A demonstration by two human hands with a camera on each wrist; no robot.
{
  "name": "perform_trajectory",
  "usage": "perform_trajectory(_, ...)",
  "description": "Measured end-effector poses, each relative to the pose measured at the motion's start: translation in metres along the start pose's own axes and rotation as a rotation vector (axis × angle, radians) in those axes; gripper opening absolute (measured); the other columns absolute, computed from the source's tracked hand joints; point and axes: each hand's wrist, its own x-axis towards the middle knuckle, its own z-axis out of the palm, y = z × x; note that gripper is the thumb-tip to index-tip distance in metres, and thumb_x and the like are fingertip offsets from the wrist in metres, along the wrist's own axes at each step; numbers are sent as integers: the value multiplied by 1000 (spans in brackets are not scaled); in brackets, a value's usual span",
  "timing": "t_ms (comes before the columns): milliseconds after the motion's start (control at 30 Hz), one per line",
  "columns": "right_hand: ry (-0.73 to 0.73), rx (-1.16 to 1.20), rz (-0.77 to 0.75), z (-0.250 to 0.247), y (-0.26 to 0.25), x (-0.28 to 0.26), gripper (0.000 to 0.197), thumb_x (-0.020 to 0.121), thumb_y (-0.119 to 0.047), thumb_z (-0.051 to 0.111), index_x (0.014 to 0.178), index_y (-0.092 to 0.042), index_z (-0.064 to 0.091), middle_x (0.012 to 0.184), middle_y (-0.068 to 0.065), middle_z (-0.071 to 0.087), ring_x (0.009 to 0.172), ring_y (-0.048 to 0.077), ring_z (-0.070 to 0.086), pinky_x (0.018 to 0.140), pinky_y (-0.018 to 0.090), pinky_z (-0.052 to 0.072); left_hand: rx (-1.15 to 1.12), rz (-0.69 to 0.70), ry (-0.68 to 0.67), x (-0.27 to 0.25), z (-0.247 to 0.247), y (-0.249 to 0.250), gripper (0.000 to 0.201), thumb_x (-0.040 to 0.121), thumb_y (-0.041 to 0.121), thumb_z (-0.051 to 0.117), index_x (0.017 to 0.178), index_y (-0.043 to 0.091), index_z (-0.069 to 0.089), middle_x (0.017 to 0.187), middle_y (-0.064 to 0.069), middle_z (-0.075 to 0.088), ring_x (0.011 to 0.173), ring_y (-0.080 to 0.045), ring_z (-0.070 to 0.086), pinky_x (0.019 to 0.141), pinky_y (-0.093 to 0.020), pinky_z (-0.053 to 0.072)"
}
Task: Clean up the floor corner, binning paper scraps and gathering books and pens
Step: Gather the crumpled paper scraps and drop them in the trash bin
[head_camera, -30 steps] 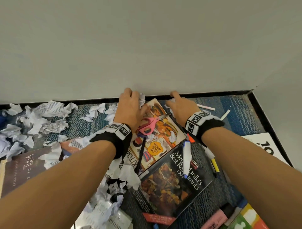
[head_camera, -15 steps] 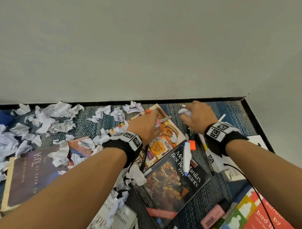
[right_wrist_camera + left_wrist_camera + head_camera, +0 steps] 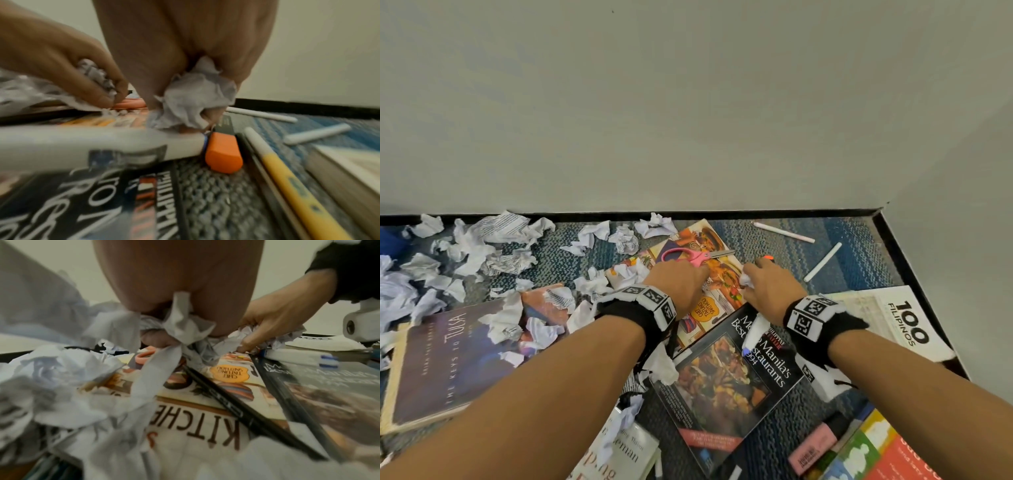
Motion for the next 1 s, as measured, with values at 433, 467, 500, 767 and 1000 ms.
perform_trajectory(433, -46, -122, -76, -22, 33, -2, 55, 94, -23, 50, 145, -23, 32, 135, 9, 54, 118, 33, 55, 95, 42, 46, -83, -7, 128, 7, -9, 16, 32, 99, 35, 43, 123, 15, 46, 103, -8, 63, 88, -28, 62, 78, -43, 55)
perform_trajectory(467, -59, -179, -70, -17, 31, 0, 55, 94, -23, 50, 145, -23, 31, 132, 9, 54, 113, 34, 57, 91, 43, 49, -83, -7, 128, 6, -8, 17, 32, 99, 36, 43, 123, 15, 46, 102, -8, 63, 88, -28, 62, 78, -43, 54)
perform_trajectory(500, -62, -239, -63, -15, 29, 3, 51, 94, -20, 48, 143, -21, 34, 129, 10, 53, 109, 35, 59, 86, 43, 50, -81, -9, 128, 6, -8, 17, 33, 99, 37, 43, 124, 15, 46, 100, -8, 63, 87, -28, 62, 78, -42, 54)
perform_trajectory(767, -39, -334, -77, -4, 31, -4, 21, 92, -11, 47, 112, -7, 52, 119, 13, 49, 101, 36, 58, 74, 40, 44, -106, 2, 145, 3, -10, 15, 32, 98, 36, 43, 120, 14, 49, 105, -10, 64, 93, -30, 61, 77, -40, 52)
perform_trajectory(1000, 125, 285, 293, -63, 56, -60, 15, 87, -23, 61, 97, -13, 67, 81, 11, 62, 79, 30, 61, 57, 25, 39, -117, 91, 135, -3, -21, 54, 27, 96, 29, 45, 116, 12, 51, 108, -11, 64, 97, -31, 61, 72, -34, 45)
